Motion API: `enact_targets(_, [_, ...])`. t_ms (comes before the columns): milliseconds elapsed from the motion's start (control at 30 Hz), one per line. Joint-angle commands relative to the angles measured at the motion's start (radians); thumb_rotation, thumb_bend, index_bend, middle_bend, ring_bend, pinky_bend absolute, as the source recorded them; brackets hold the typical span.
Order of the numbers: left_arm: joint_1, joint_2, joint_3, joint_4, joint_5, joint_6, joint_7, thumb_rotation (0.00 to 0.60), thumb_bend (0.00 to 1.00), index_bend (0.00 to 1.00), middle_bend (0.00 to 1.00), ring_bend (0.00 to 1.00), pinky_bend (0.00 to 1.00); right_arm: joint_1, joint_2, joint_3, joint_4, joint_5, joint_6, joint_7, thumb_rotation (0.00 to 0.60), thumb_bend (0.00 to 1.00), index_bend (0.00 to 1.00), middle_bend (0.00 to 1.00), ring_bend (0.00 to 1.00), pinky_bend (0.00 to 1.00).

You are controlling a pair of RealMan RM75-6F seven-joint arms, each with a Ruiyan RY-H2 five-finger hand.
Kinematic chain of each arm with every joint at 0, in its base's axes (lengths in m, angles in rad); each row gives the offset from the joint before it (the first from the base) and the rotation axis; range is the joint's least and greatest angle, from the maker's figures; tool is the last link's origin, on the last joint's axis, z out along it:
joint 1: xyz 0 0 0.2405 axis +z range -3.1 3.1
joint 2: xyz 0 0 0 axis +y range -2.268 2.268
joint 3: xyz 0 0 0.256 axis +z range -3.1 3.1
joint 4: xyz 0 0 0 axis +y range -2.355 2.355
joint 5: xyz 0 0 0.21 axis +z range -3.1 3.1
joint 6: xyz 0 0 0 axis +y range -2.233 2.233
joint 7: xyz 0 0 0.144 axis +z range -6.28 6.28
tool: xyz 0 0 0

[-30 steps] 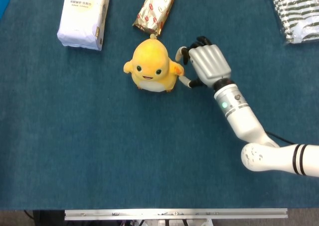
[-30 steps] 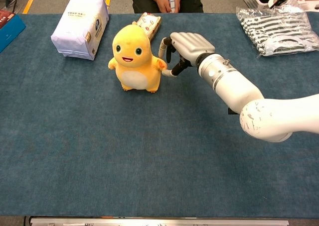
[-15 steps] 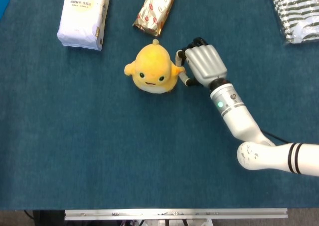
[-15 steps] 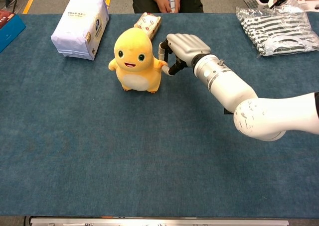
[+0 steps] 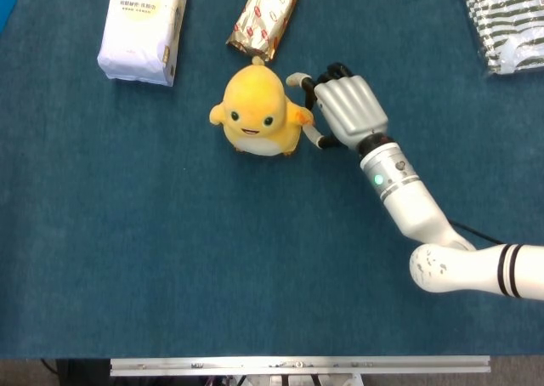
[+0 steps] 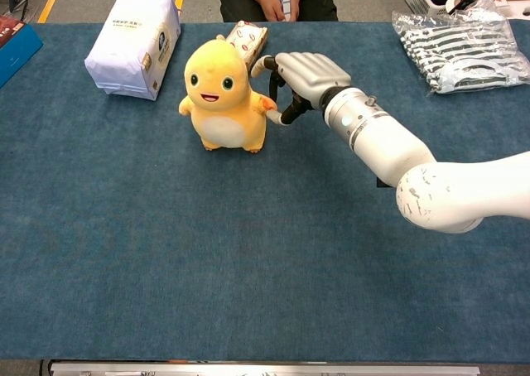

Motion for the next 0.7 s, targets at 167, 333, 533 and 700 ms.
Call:
enact_targets(167, [0.001, 0.0, 0.0, 0.002, -0.001, 0.001, -0.002, 0.6, 0.38, 0.49, 0.48, 0.37, 0.39, 0.005, -0.009, 0.0, 0.009, 0.009, 0.002, -0.009, 0.6, 0.36, 0.47, 0.49, 0.3, 0.16])
enact_targets(333, [0.002, 0.001, -0.001, 0.001, -0.002, 0.001, -0.004, 0.6, 0.38, 0.49, 0.48, 0.37, 0.39, 0.008, -0.015, 0.001, 0.008, 0.021, 0.007, -0.019, 0.6, 0.45, 0.55, 0.49, 0.31, 0.16])
enact_targets(533, [0.002, 0.002, -0.002, 0.002, 0.0, 0.003, -0.006, 0.6, 0.38, 0.49, 0.48, 0.37, 0.39, 0.008, -0.012, 0.007, -0.005, 0.024, 0.018, -0.023, 0.6, 0.48, 0.56, 0.5, 0.31, 0.16])
enact_targets(700, [0.003, 0.001, 0.0, 0.002, 0.0, 0.0, -0.001, 0.6, 0.38, 0.49, 0.48, 0.37, 0.39, 0.003, 0.005, 0.008, -0.031, 0.014, 0.03, -0.019, 0.6, 0.49, 0.56, 0.5, 0.31, 0.16])
